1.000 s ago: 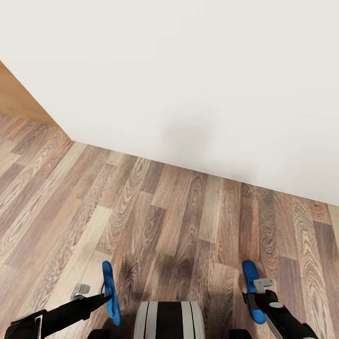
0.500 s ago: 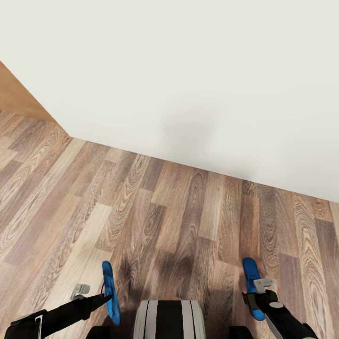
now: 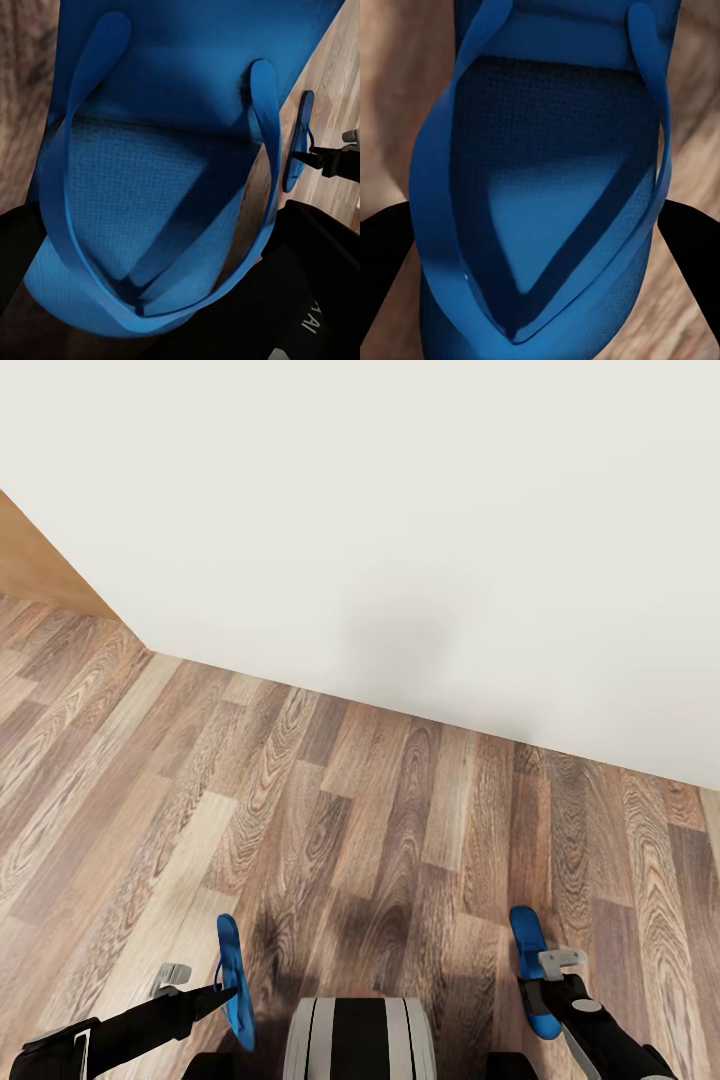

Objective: In the bedroom, move the book from the bed onto either nightstand, and place the two sandals side by side next to the bed.

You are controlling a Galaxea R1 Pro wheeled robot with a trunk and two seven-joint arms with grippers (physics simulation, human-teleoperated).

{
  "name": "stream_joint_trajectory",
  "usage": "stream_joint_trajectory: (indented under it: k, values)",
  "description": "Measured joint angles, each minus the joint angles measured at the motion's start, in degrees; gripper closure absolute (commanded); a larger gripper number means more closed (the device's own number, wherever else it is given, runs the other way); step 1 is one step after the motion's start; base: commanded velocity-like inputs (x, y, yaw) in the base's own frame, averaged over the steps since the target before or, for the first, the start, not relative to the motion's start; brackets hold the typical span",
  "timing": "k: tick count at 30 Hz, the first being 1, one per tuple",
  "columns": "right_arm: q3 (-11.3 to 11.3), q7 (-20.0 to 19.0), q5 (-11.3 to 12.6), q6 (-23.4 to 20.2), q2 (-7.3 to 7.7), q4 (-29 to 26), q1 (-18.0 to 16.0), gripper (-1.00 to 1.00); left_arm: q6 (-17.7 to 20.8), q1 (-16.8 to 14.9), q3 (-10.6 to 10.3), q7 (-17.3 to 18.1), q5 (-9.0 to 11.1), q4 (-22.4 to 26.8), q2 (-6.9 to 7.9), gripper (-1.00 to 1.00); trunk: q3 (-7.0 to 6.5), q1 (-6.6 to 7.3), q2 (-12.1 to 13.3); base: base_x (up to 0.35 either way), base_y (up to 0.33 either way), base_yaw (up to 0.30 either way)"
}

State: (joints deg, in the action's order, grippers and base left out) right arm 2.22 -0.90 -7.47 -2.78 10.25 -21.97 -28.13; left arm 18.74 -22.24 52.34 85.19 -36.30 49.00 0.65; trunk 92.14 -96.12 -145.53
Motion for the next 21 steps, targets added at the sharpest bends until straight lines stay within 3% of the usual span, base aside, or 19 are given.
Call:
stream_joint_trajectory:
  k: [4, 21]
  values:
    - [0.0, 0.0, 0.0, 0.0, -0.02, 0.0, 0.0, 1.00, 0.0, 0.0, -0.1, 0.0, 0.0, 0.0, 0.00, 1.00, 0.00, 0.00, 0.0, 0.000, 0.000, 0.000]
    - [-0.1, 0.0, 0.1, 0.0, 0.01, -0.1, 0.0, 1.00, 0.1, 0.0, -0.1, 0.1, 0.0, 0.0, 0.00, 1.00, -3.76, 0.44, 0.2, 0.000, 0.000, 0.000]
